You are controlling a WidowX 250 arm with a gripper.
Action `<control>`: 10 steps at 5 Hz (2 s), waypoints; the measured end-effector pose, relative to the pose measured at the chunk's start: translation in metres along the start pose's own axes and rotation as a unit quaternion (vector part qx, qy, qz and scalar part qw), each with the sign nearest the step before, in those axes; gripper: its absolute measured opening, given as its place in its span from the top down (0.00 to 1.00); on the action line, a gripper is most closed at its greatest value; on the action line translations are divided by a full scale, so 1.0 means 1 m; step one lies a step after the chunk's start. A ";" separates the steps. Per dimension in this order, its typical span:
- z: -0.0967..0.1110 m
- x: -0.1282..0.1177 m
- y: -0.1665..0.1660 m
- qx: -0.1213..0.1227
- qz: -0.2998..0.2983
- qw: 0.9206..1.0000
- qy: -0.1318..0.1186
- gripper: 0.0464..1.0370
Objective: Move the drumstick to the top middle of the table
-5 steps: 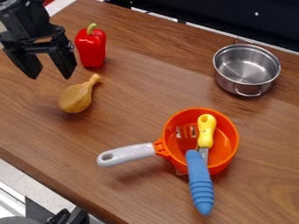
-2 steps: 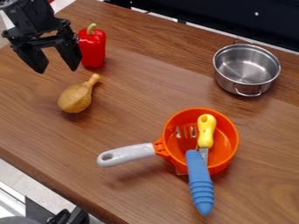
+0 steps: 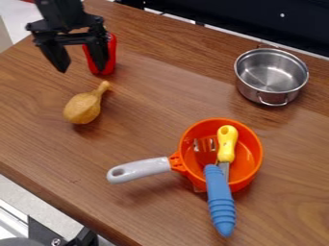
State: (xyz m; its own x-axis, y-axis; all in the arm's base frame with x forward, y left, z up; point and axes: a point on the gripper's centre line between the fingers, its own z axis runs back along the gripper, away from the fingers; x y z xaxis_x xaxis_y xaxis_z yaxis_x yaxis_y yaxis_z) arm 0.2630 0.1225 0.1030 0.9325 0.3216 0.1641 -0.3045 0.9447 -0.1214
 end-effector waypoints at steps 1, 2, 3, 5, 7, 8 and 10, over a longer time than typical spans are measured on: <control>-0.005 0.002 -0.001 0.008 -0.002 1.000 0.003 0.04; -0.010 0.003 -0.001 0.016 -0.008 1.000 0.006 0.04; -0.021 0.003 0.002 0.031 -0.020 0.999 0.029 0.04; -0.032 -0.001 0.001 0.039 -0.058 0.997 0.028 0.04; -0.045 -0.007 -0.004 0.030 -0.082 0.996 0.033 0.04; -0.055 -0.010 -0.008 0.035 -0.089 0.995 0.035 0.04; -0.061 -0.008 -0.011 0.066 -0.081 0.994 0.032 0.35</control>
State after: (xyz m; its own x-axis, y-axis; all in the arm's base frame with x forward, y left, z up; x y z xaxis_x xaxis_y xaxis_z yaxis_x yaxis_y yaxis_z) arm 0.2709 0.1060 0.0429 0.9807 0.1634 0.1078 -0.1676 0.9854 0.0310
